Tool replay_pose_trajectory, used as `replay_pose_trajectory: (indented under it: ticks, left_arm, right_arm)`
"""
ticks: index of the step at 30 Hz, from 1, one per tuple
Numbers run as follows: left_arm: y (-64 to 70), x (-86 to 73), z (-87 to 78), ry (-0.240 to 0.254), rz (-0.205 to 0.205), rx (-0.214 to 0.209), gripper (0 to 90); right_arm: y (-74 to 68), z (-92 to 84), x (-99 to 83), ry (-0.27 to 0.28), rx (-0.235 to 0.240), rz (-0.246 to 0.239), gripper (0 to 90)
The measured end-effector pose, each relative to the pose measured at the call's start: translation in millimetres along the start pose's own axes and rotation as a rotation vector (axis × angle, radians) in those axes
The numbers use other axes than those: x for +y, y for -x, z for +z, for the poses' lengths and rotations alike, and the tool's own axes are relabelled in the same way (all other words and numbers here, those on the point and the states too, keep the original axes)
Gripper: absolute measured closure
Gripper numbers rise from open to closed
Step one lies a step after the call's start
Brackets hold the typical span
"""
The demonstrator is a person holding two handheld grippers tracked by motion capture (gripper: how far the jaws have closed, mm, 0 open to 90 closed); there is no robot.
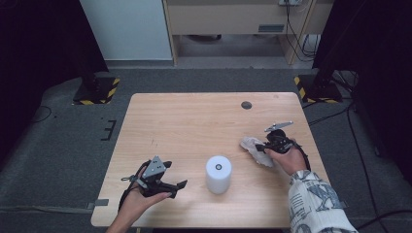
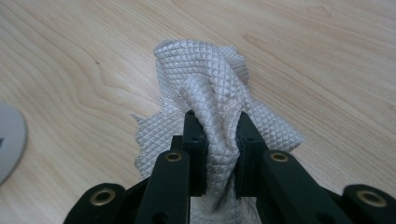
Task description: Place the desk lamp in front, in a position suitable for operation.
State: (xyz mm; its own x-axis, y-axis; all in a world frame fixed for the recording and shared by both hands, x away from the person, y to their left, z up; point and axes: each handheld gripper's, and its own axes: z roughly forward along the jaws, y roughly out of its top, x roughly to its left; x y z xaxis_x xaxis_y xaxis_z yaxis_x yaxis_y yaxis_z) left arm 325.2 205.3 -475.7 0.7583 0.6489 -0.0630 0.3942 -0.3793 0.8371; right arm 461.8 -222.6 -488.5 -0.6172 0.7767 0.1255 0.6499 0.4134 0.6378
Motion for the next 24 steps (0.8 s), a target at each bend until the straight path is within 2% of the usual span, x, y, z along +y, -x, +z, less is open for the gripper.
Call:
replay_pose_trajectory:
  ticks: [5,6,9,13,16,20,24]
  left_arm:
    - [-1.3,-0.7,2.6,-0.004,-0.009,0.005,7.2]
    - [-0.9,-0.7,2.2,-0.005,-0.006,0.002,7.1]
    - [1.2,-0.9,1.2,0.007,-0.012,-0.007,6.9]
    - [5.3,0.7,0.2,0.017,-0.009,-0.008,6.7]
    - [7.2,3.3,1.6,0.026,-0.004,-0.016,6.8]
    - [6.2,5.5,9.0,0.027,-0.023,-0.028,6.6]
    - [10.4,3.9,7.5,0.016,0.001,-0.03,6.5]
  right_arm:
    - [-12.0,-16.9,1.5,0.048,0.005,-0.013,78.7]
    - [-17.6,-26.0,3.4,0.079,0.017,-0.009,78.8]
    - [-23.9,-34.8,6.0,0.101,0.021,-0.012,78.8]
    - [-36.3,-48.0,10.1,0.124,0.029,-0.041,78.8]
    - [-42.8,-53.1,13.7,0.138,0.035,-0.073,78.7]
    - [-49.4,-56.3,19.9,0.148,0.05,-0.09,78.7]
    - [-58.0,-62.6,29.1,0.167,0.049,-0.111,78.7]
